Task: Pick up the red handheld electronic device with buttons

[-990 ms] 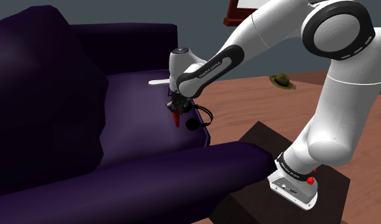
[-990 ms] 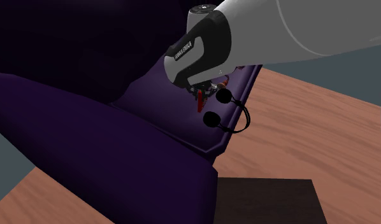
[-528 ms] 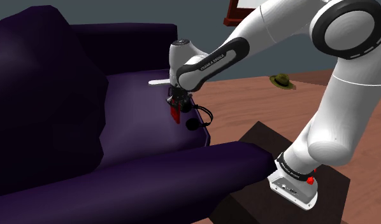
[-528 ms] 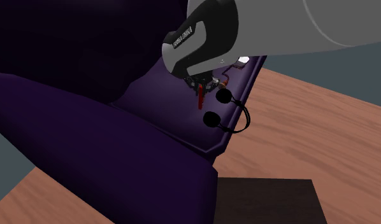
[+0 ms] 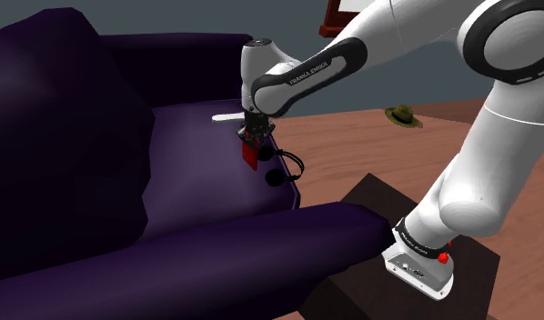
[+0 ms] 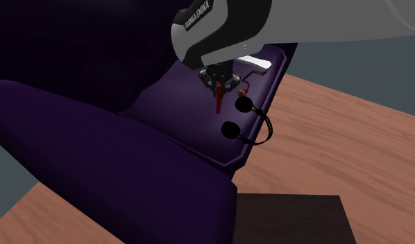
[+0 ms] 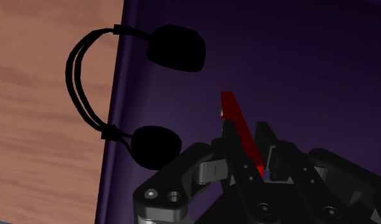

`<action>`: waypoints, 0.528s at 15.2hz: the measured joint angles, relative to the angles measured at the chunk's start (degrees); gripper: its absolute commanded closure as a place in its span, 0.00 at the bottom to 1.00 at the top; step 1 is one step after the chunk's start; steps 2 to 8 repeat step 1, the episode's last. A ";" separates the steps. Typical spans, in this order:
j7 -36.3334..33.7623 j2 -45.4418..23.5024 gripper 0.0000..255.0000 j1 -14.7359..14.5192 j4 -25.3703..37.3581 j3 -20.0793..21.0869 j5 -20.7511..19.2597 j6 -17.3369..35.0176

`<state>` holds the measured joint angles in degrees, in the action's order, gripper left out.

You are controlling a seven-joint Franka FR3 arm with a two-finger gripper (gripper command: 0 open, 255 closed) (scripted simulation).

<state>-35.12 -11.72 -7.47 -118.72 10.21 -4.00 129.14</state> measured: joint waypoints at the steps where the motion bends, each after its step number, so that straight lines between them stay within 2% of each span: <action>1: 0.12 0.39 1.00 0.05 -0.04 0.01 0.10 -0.34; 8: 0.12 0.39 1.00 0.05 -0.04 0.01 0.10 -0.34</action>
